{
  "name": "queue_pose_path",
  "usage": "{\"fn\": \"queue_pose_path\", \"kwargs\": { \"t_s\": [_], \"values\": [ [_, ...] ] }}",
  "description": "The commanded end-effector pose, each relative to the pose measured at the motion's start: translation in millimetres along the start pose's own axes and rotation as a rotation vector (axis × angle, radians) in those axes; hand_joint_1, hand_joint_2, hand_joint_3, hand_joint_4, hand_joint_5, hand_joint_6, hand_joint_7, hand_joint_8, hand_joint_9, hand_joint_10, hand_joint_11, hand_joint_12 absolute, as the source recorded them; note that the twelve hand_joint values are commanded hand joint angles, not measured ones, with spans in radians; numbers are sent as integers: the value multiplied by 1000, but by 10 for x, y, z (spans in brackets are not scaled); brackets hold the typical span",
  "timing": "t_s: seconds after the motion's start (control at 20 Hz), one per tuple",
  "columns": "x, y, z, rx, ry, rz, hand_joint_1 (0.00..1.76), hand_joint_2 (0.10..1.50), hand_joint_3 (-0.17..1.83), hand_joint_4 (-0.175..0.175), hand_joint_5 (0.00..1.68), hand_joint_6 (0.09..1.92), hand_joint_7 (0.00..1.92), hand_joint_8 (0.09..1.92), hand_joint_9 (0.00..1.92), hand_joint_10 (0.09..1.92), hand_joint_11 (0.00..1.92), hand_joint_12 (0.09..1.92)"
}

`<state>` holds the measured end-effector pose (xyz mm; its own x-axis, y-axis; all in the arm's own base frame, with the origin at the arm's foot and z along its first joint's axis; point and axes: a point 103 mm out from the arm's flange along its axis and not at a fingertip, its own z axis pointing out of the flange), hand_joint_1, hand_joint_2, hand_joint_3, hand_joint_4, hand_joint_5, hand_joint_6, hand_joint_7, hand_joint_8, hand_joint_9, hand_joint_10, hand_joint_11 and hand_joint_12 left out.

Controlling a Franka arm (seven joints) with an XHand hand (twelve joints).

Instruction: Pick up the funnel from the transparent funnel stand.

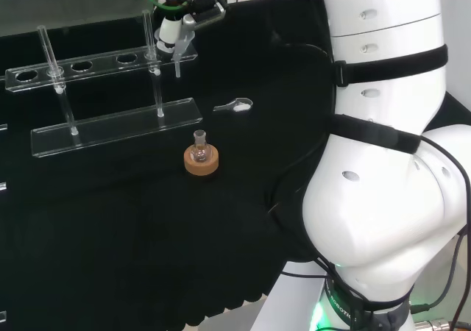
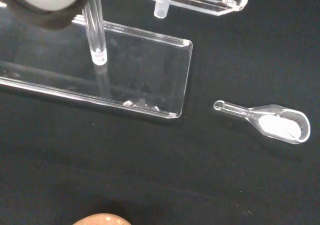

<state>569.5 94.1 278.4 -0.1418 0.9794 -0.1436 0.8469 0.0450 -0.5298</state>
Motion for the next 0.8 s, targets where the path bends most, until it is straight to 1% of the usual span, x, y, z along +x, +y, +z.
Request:
{"fn": "queue_pose_path", "kwargs": {
  "t_s": [0.05,0.1,0.25,0.4,0.55,0.65,0.7,0.8],
  "values": [
    [14,25,14,-23,-33,22,807,608,384,90,12,87,3,87,5,931,333,1539],
    [11,32,14,-27,-53,25,812,608,390,90,21,87,7,87,13,937,339,1537],
    [3,50,7,-42,-74,37,822,604,418,89,43,87,20,87,31,942,356,1525],
    [-13,64,9,-60,-76,43,821,600,444,89,62,87,35,87,56,938,374,1515],
    [-40,89,14,-61,-77,49,809,604,468,89,82,87,59,87,84,930,396,1506],
    [-38,110,20,-53,-73,49,804,599,495,88,105,87,92,87,137,899,411,1494],
    [-42,124,26,-46,-72,50,801,594,511,87,115,87,103,111,171,875,421,1487],
    [-51,146,37,-40,-71,51,794,589,534,84,138,87,83,274,223,836,436,1479]
  ]
}}
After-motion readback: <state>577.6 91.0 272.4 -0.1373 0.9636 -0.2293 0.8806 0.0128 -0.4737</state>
